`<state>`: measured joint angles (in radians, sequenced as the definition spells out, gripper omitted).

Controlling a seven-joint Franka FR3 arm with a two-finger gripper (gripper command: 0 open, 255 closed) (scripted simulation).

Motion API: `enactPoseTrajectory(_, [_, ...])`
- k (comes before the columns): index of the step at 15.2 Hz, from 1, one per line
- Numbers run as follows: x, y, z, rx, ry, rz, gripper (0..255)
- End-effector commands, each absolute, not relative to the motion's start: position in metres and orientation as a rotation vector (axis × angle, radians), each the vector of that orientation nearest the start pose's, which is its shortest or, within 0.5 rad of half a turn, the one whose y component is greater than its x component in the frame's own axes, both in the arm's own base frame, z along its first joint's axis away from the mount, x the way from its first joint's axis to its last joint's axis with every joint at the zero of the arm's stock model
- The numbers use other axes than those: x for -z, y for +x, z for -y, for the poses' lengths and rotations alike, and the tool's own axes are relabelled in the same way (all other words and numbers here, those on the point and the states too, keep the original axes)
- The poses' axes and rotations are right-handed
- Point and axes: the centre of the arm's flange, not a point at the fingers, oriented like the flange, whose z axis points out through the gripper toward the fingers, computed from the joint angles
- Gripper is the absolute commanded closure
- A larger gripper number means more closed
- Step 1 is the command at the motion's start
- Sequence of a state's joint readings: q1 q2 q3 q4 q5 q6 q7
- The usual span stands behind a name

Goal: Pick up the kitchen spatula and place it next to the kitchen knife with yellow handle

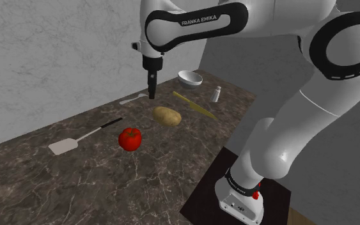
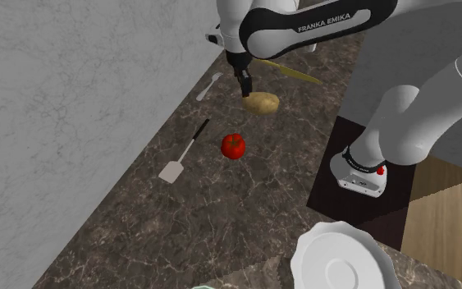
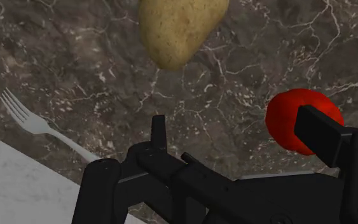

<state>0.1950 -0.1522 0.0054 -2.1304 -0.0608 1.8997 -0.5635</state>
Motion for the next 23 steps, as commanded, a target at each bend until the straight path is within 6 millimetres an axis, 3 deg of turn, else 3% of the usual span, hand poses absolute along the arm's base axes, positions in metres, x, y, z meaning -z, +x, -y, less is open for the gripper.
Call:
enactPoseTrajectory(1, [-0.456, 0.506, -0.112, -0.132, -2.887, 1.337, 0])
enactPoseTrajectory(11, [-0.396, 0.562, -0.212, -0.103, -2.576, 1.875, 0])
enactPoseTrajectory(20, [-0.344, 0.576, -0.314, -0.073, -2.215, 2.294, 0])
enactPoseTrajectory(23, [-0.328, 0.576, -0.313, -0.073, -2.215, 2.294, 0])
